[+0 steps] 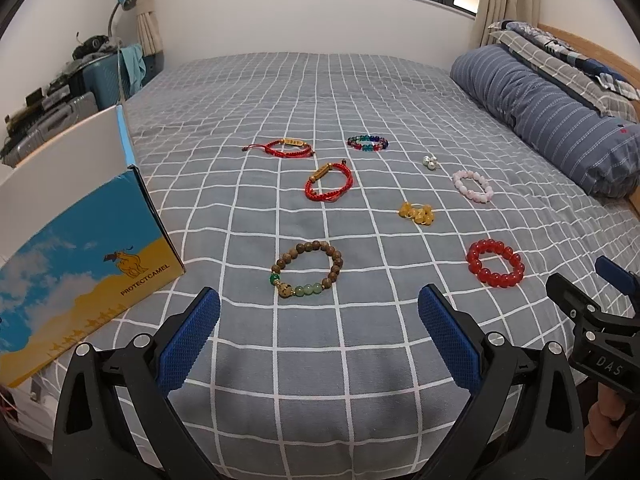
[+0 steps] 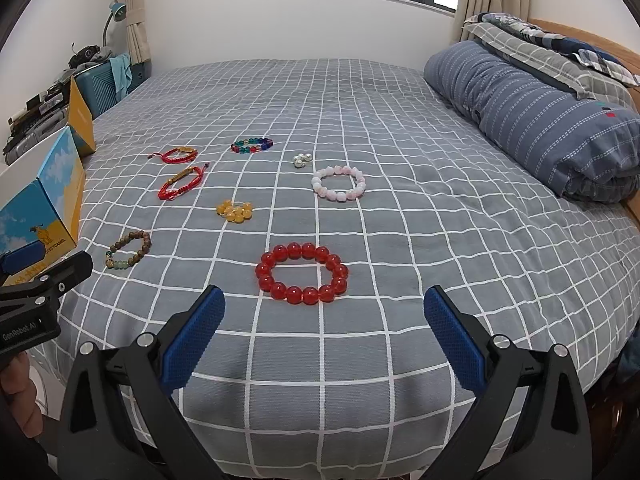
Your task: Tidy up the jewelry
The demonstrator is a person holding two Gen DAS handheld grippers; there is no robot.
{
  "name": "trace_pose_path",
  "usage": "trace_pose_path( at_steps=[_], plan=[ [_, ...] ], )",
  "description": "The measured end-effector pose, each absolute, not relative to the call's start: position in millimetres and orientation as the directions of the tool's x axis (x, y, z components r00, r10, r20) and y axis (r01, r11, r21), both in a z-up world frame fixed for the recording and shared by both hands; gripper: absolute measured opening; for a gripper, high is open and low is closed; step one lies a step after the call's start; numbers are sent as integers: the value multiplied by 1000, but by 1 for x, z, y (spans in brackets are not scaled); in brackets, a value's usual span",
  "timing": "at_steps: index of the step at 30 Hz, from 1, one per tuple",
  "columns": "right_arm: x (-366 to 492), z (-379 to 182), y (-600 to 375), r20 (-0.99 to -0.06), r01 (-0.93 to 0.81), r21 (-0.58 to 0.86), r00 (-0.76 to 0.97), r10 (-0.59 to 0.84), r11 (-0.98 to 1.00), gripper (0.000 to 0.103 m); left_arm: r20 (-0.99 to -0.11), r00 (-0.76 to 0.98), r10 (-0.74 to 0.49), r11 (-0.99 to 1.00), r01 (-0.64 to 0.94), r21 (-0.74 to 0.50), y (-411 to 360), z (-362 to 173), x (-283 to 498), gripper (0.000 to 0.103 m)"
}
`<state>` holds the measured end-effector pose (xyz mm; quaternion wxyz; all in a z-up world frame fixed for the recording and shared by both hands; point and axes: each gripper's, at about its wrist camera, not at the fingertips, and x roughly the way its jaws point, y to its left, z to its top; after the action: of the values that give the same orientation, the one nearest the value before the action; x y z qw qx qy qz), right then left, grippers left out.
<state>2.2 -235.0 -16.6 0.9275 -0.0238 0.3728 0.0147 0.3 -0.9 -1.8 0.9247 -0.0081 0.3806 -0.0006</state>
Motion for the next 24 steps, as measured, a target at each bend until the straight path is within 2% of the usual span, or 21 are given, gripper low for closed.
trace_pose_path(
  at_steps=[24],
  plan=[
    [4,-15,-234,-693,-55,-32,721,17,998,96,-703,711,-9,1000,1,-12,-4,6,-1,97]
  ],
)
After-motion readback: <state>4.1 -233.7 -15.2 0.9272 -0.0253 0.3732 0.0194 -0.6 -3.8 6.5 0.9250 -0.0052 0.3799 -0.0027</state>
